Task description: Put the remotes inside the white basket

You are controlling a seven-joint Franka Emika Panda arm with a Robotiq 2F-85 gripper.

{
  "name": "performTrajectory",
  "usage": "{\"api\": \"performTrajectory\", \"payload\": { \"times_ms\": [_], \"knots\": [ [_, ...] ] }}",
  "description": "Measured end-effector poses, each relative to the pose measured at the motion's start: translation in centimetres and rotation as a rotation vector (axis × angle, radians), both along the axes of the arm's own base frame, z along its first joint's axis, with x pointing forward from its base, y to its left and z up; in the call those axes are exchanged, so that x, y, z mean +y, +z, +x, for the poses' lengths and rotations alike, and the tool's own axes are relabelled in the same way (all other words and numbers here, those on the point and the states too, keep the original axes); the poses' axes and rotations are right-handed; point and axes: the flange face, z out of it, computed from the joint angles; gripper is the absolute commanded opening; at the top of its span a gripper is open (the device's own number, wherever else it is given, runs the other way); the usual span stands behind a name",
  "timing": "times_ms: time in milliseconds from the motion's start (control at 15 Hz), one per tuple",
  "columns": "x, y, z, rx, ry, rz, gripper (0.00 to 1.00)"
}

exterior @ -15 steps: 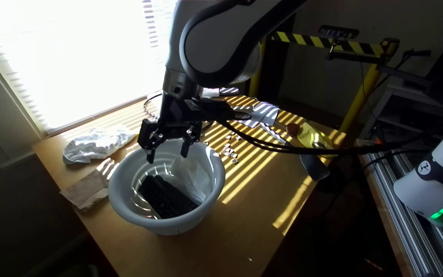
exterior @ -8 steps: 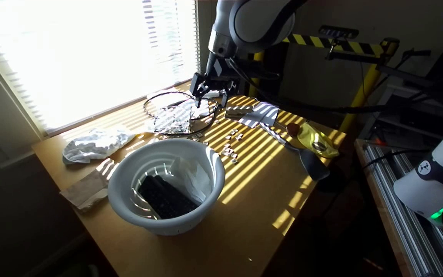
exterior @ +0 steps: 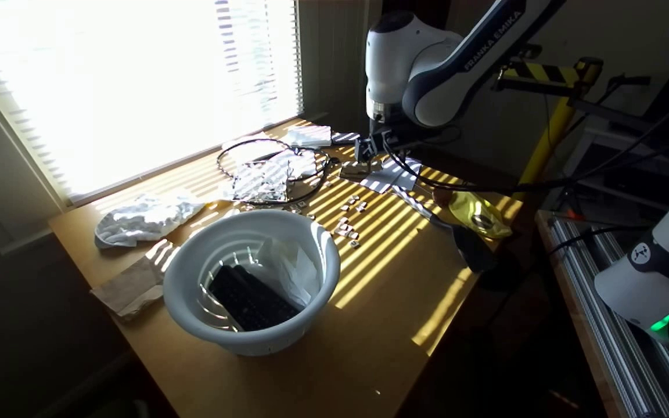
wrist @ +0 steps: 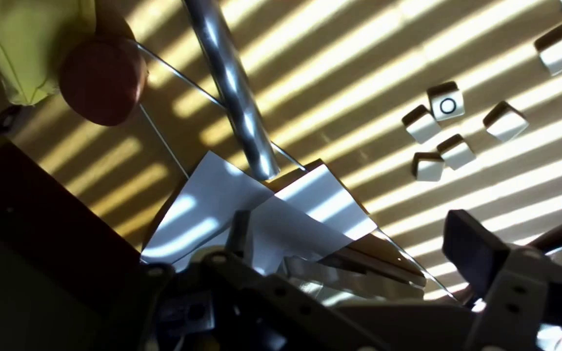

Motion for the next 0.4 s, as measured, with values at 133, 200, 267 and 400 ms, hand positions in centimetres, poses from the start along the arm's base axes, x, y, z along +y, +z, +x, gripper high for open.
{"api": "performTrajectory", "payload": {
  "times_ms": [133,200,267,400],
  "knots": [
    [-1.1,0.0,-2.0,0.084,-0.049,-0.064,1.0],
    [-1.4,0.0,-3.1,0.118,-0.066,-0.082,1.0],
    [-1.5,0.1,-4.3,0.135,-0.076,-0.082,1.0],
    [-1.4,0.1,-6.6,0.143,-0.103,-0.047,1.0]
  ]
}}
